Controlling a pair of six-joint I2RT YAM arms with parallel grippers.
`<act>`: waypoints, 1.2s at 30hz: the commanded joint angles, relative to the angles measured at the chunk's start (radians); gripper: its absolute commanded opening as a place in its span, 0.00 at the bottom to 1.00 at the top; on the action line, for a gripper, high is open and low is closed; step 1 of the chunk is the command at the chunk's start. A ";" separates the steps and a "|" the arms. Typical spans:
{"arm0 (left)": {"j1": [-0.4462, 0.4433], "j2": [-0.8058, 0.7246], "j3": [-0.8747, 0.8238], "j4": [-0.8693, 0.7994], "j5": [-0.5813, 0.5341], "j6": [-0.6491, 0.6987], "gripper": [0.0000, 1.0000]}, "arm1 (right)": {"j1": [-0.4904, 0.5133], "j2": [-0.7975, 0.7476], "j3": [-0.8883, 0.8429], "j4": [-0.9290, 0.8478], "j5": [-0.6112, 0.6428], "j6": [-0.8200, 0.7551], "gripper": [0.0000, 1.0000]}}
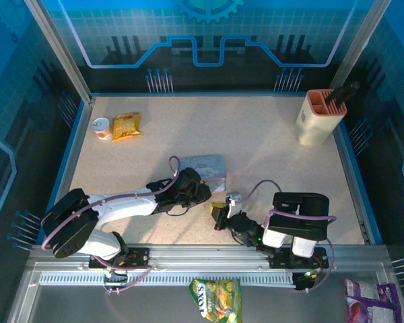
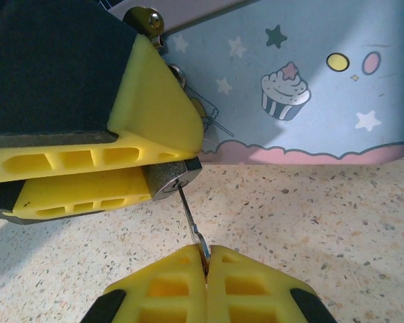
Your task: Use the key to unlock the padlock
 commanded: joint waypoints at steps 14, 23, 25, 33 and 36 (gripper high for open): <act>0.004 -0.030 -0.033 0.059 0.026 -0.025 0.20 | -0.003 -0.024 0.001 0.053 0.025 0.005 0.00; 0.007 0.001 -0.029 0.032 -0.003 0.020 0.20 | 0.011 -0.032 -0.015 0.052 0.025 0.007 0.00; 0.007 0.017 -0.001 -0.033 -0.034 0.069 0.21 | 0.010 -0.035 -0.034 0.053 0.013 0.013 0.00; 0.010 0.086 0.032 -0.141 -0.097 0.166 0.20 | 0.012 -0.078 -0.126 0.024 -0.001 0.068 0.00; 0.009 0.100 0.036 -0.168 -0.111 0.188 0.21 | 0.011 -0.116 -0.134 -0.047 -0.013 0.089 0.00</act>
